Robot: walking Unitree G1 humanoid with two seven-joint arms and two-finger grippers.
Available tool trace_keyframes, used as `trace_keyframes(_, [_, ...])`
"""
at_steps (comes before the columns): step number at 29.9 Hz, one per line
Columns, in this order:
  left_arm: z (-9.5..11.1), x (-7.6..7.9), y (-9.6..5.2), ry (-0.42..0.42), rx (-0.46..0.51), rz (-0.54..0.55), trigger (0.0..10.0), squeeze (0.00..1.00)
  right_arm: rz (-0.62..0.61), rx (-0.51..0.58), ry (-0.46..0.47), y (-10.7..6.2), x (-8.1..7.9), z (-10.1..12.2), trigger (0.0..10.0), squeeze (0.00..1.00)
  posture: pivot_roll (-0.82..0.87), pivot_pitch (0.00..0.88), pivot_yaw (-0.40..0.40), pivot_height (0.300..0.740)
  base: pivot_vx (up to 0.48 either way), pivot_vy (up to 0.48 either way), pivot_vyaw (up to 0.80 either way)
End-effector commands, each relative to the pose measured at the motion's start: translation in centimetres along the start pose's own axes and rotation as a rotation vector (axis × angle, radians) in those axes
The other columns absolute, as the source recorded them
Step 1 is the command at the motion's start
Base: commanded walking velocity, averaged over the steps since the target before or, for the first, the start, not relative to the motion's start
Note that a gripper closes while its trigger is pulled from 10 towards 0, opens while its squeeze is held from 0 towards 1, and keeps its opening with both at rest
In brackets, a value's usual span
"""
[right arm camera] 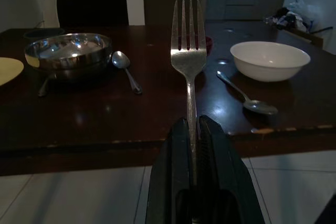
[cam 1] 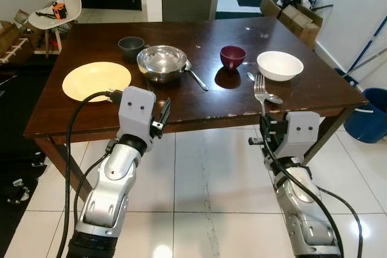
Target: Setting the table
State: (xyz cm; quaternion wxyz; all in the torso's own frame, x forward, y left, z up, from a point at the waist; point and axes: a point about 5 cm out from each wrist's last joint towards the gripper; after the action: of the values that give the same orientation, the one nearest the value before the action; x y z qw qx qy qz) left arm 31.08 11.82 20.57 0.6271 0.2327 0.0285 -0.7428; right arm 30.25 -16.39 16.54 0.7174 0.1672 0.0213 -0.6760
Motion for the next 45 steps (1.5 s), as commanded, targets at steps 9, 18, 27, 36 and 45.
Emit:
trace_keyframes(9, [-0.40, 0.05, -0.17, -0.014, -0.033, -0.002, 10.0, 0.00, -0.008, -0.019, 0.004, -0.32, -0.03, -0.34, 10.0, 0.00, -0.06, 0.055, 0.050, 0.740, 0.000, -0.149, 0.00])
trace_keyframes(18, [-0.50, 0.01, -0.14, -0.016, -0.044, -0.003, 10.0, 0.00, -0.009, -0.021, 0.005, -0.41, -0.09, -0.41, 10.0, 0.00, -0.06, 0.054, 0.054, 0.740, 0.000, -0.311, 0.00])
trace_keyframes(27, [-0.62, -0.06, -0.11, -0.022, -0.054, -0.002, 10.0, 0.00, -0.008, -0.022, 0.005, -0.45, -0.13, -0.49, 10.0, 0.00, -0.06, 0.050, 0.055, 0.740, 0.253, -0.302, 0.00])
trace_keyframes(36, [-0.82, -0.02, -0.05, -0.027, -0.077, -0.003, 10.0, 0.00, -0.007, -0.023, 0.006, -0.48, -0.13, -0.50, 10.0, 0.00, -0.06, 0.046, 0.055, 0.740, 0.227, -0.057, 0.00])
trace_keyframes(45, [-1.09, -0.09, 0.05, -0.047, -0.100, 0.002, 10.0, 0.00, -0.008, -0.023, 0.006, -0.49, -0.15, -0.51, 10.0, 0.00, -0.06, 0.049, 0.056, 0.740, 0.000, 0.152, 0.00])
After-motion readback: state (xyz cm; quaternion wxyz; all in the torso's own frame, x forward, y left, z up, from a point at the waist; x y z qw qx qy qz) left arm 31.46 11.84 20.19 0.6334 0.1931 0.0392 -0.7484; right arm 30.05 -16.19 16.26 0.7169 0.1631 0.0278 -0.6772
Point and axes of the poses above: a point about 5 cm out from each wrist's last joint towards the gripper, its own y axis pointing out of the wrist towards the gripper, its own z axis along the axis of the wrist's last joint, x = y × z, and after that the axes turned 14 degrees about y, right-handed
